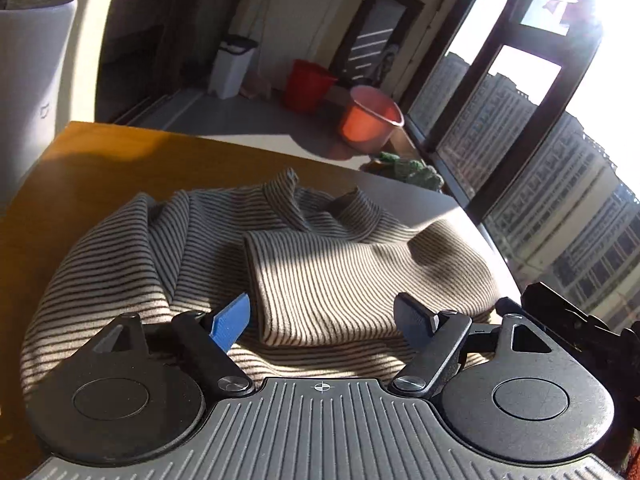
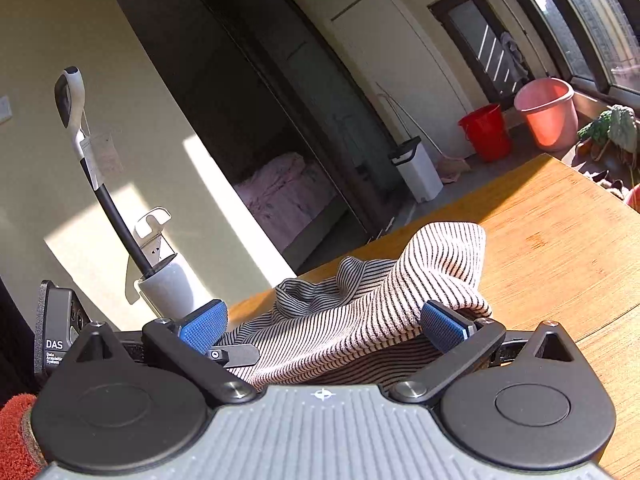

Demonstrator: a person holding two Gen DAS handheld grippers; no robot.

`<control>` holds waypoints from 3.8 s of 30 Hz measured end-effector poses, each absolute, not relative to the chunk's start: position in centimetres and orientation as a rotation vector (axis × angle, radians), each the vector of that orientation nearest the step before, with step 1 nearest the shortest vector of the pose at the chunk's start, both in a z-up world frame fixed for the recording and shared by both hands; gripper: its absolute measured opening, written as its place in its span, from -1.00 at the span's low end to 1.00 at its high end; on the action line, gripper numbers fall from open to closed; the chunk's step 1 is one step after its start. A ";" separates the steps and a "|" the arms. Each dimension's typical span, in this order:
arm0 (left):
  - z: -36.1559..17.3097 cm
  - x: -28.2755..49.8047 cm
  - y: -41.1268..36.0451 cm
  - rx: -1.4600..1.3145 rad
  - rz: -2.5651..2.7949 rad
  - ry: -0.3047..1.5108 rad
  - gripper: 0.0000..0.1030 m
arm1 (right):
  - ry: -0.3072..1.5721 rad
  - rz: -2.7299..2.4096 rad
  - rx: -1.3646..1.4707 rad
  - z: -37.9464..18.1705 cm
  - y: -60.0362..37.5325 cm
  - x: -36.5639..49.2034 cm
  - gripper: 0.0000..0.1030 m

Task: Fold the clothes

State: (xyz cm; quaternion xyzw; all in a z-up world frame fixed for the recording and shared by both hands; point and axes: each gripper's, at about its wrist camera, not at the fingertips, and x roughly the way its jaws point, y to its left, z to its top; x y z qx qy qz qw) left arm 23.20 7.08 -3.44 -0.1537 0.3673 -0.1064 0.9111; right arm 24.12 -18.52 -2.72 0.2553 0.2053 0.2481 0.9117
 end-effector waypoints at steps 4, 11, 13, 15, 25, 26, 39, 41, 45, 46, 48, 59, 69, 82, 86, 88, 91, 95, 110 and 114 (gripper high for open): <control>-4.5 23.8 5.3 -0.193 -0.186 0.741 0.09 | 0.428 0.496 0.533 -2.9 -18.6 24.2 1.00; -0.7 21.5 6.0 -0.082 -0.150 0.522 -0.77 | 0.363 0.447 0.587 -2.9 -19.7 23.8 1.00; 0.1 21.2 6.9 -0.073 -0.127 0.494 -0.77 | 0.375 0.444 0.596 -3.1 -19.7 24.0 1.00; -0.7 21.8 7.7 -0.083 -0.137 0.561 -0.76 | 0.385 0.445 0.592 -3.1 -19.6 24.2 1.00; -2.4 20.5 12.0 -0.180 -0.146 0.665 -0.10 | 0.427 0.440 0.595 -3.7 -19.3 24.7 1.00; -1.6 19.4 12.4 -0.157 -0.160 0.637 0.06 | 0.428 0.439 0.594 -3.7 -19.3 24.7 1.00; -0.5 3.1 8.9 0.543 -0.476 0.728 0.66 | 0.450 0.467 0.575 -3.6 -18.8 24.8 1.00; -1.7 3.2 8.7 0.560 -0.469 0.750 0.55 | 0.447 0.476 0.557 -3.2 -18.6 24.6 1.00; -3.0 4.6 8.7 0.568 -0.418 0.763 -0.07 | 0.405 0.508 0.517 -1.0 -17.9 22.0 1.00; -2.9 4.8 8.8 0.559 -0.411 0.756 -0.48 | 0.393 0.520 0.501 -0.4 -17.6 20.8 1.00; -2.1 5.1 9.3 0.518 -0.384 0.724 -0.86 | 0.391 0.547 0.470 0.4 -16.8 18.7 0.83; 2.7 5.4 11.3 0.283 -0.343 0.585 -0.88 | 0.606 0.867 0.349 -0.5 -6.4 14.8 0.25; 5.3 5.1 15.6 0.021 -0.284 0.426 -0.54 | 0.419 0.699 0.000 6.5 -2.9 19.5 -0.93; 1.9 9.0 17.0 -0.192 -0.298 0.525 0.37 | 0.355 0.398 -0.010 9.3 -12.7 28.8 -0.93; 0.9 10.9 16.1 -0.203 -0.329 0.561 0.49 | 0.447 0.372 0.070 5.7 -14.9 30.5 -0.93; 0.7 11.8 15.3 -0.201 -0.345 0.563 0.55 | 0.496 0.353 0.100 3.7 -15.9 31.0 -0.93; 0.5 13.2 14.0 -0.201 -0.372 0.564 0.65 | 0.584 0.306 0.105 1.0 -17.2 31.7 -0.86; 0.3 14.8 12.1 -0.195 -0.393 0.570 0.72 | 0.589 0.189 0.019 -0.2 -17.9 30.5 -0.15; -4.3 21.7 9.5 -0.199 -0.311 0.586 0.89 | 0.543 0.402 0.326 -2.2 -13.7 29.5 0.71; -5.1 21.2 10.6 -0.218 -0.325 0.573 0.99 | 0.554 0.418 0.316 -3.6 -13.3 29.3 1.00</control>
